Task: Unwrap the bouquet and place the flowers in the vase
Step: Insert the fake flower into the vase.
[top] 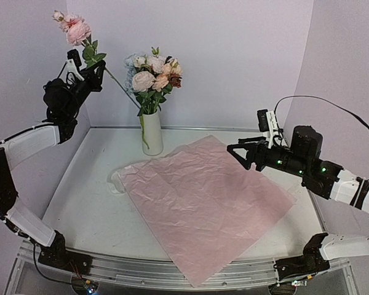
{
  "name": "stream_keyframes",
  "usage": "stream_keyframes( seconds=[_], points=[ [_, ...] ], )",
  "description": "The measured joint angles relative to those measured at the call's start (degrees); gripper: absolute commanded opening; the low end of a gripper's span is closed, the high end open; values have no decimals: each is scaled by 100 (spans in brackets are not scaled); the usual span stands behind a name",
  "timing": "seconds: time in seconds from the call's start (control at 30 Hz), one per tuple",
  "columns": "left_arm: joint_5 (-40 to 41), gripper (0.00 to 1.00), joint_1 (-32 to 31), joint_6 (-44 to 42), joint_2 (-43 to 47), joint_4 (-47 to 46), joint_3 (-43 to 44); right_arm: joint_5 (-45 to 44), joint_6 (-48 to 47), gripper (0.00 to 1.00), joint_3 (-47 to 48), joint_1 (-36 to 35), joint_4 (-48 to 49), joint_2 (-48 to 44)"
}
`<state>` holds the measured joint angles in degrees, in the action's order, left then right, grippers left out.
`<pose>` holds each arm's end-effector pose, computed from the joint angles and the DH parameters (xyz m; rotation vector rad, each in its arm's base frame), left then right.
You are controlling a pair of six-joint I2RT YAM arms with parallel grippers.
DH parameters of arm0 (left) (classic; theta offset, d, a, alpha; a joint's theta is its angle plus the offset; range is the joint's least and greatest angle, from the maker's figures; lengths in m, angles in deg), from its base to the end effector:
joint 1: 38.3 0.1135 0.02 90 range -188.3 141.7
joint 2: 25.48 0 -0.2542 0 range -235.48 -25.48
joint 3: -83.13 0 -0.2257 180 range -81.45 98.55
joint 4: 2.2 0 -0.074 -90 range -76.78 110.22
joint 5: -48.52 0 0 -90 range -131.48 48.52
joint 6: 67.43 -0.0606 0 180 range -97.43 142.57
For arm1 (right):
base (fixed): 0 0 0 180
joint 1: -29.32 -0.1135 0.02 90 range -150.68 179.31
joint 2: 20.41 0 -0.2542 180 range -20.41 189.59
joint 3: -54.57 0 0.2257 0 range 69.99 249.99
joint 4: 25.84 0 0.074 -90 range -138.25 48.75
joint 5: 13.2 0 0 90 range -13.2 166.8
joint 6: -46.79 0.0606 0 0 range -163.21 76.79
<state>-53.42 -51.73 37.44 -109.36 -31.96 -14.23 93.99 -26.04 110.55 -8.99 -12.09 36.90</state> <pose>0.3236 -0.0902 0.4250 0.1770 1.0864 -0.5556 0.1750 0.1611 0.3506 -0.5207 1.3409 1.0078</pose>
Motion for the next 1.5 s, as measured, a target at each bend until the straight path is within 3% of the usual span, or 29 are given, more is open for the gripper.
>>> stream_keyframes(
  seconds=[0.73,1.5],
  points=[
    [-221,1,14,-4,-700,-204,291,0,-2,80,42,0,-4,87],
    [-957,2,-18,36,-1703,-506,307,0,-4,80,44,0,-4,86]
  ],
)
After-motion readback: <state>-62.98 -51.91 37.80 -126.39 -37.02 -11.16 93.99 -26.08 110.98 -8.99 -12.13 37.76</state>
